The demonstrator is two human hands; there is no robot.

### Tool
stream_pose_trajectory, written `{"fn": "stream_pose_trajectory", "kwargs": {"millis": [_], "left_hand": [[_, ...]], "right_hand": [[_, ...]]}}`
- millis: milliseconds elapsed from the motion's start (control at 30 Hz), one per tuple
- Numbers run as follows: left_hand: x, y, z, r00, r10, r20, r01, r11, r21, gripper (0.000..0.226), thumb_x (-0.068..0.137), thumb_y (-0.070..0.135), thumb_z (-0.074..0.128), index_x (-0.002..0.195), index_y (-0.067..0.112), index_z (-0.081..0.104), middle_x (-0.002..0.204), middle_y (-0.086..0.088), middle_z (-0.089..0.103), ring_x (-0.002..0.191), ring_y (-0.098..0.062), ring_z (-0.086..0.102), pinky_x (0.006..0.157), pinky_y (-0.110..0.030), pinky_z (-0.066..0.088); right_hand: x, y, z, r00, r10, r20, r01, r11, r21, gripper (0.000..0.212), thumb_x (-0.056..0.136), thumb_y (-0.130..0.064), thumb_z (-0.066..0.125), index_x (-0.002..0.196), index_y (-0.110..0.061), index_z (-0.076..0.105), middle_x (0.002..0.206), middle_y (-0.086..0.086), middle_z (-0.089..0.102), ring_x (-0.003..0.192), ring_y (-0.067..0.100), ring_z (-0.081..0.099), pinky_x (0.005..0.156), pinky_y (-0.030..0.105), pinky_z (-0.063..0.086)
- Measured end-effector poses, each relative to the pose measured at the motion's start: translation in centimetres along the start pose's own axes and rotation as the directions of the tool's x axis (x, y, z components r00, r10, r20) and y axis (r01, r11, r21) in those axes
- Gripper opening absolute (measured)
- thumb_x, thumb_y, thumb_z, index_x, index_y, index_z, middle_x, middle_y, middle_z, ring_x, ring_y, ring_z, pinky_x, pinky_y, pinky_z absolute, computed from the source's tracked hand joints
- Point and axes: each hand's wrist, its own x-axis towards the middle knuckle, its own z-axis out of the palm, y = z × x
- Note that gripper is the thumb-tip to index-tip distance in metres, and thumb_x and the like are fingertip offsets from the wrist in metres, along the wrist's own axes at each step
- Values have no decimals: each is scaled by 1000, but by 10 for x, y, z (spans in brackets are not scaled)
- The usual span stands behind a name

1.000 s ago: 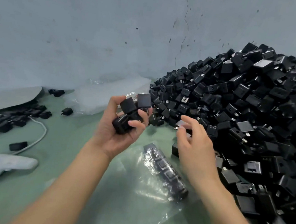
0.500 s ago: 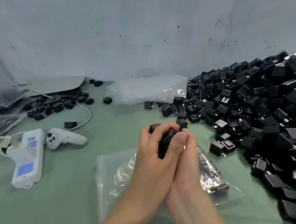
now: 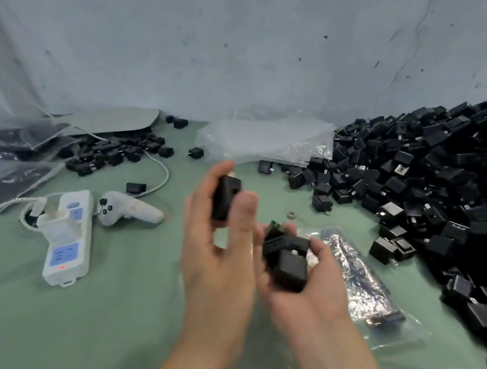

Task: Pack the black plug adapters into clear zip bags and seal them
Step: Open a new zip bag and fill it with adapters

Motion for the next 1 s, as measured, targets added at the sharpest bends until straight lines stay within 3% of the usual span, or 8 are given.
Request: {"fn": "stream_pose_trajectory", "kwargs": {"millis": [100, 200, 267, 433, 600, 700, 867, 1000], "left_hand": [[27, -14, -59, 985, -161, -61, 169, 969, 178, 35, 93, 54, 57, 127, 47, 54, 113, 16, 69, 97, 8, 63, 83, -15, 50], [32, -38, -113, 896, -436, -83, 437, 834, 338, 18, 97, 35, 57, 110, 25, 64, 101, 7, 74, 86, -1, 66, 76, -25, 48], [22, -55, -130, 842, -539, -37, 484, 722, 494, 18, 98, 33, 57, 93, 23, 72, 83, 7, 74, 76, -7, 65, 70, -23, 48], [4, -72, -127, 832, -530, 166, 310, 691, 652, 23, 101, 30, 52, 87, 25, 70, 66, 16, 68, 51, 1, 56, 52, -10, 41], [8, -76, -112, 858, -426, 287, 116, 706, 698, 25, 102, 34, 49, 84, 30, 66, 81, 9, 68, 76, -1, 59, 70, -11, 42], [7, -75, -115, 870, -352, 344, -30, 660, 751, 16, 101, 32, 48, 95, 43, 57, 98, 19, 57, 96, 7, 53, 80, -3, 35], [9, -67, -150, 876, -300, 378, -125, 616, 778, 8, 94, 29, 61, 95, 37, 63, 96, 23, 62, 99, 2, 52, 81, -6, 35], [7, -60, -156, 814, -318, 486, -207, 624, 754, 18, 91, 56, 55, 97, 41, 63, 100, 26, 60, 102, 2, 52, 87, -7, 35]], "right_hand": [[2, -29, 7, 997, -71, 15, 70, 997, 41, 27, 89, -21, 57, 113, -13, 66, 88, 18, 72, 78, 33, 70, 57, 39, 62], [5, -64, 7, 989, -149, 12, 149, 988, -33, 22, 92, -28, 53, 103, -17, 68, 97, 17, 71, 81, 25, 69, 52, 26, 56], [10, -77, 4, 984, -176, -11, 174, 981, -86, 24, 94, -33, 52, 97, -19, 70, 98, 14, 70, 81, 22, 68, 51, 22, 52], [15, -83, -4, 988, -152, -6, 150, 984, -95, 23, 93, -33, 55, 96, -18, 72, 98, 11, 70, 79, 20, 67, 47, 21, 49], [17, -85, -11, 989, -147, -4, 146, 984, -100, 24, 93, -34, 54, 95, -17, 72, 97, 9, 69, 76, 21, 67, 46, 21, 48], [18, -90, -14, 987, -162, -6, 161, 981, -107, 26, 94, -35, 54, 94, -17, 72, 98, 9, 69, 75, 21, 67, 47, 21, 48], [20, -100, -19, 981, -194, 2, 193, 977, -91, 29, 94, -35, 55, 93, -14, 76, 101, 10, 69, 78, 22, 68, 47, 22, 49], [22, -101, -21, 982, -186, 11, 186, 978, -94, 30, 94, -36, 55, 92, -14, 76, 100, 10, 70, 80, 21, 68, 47, 21, 48]]}}
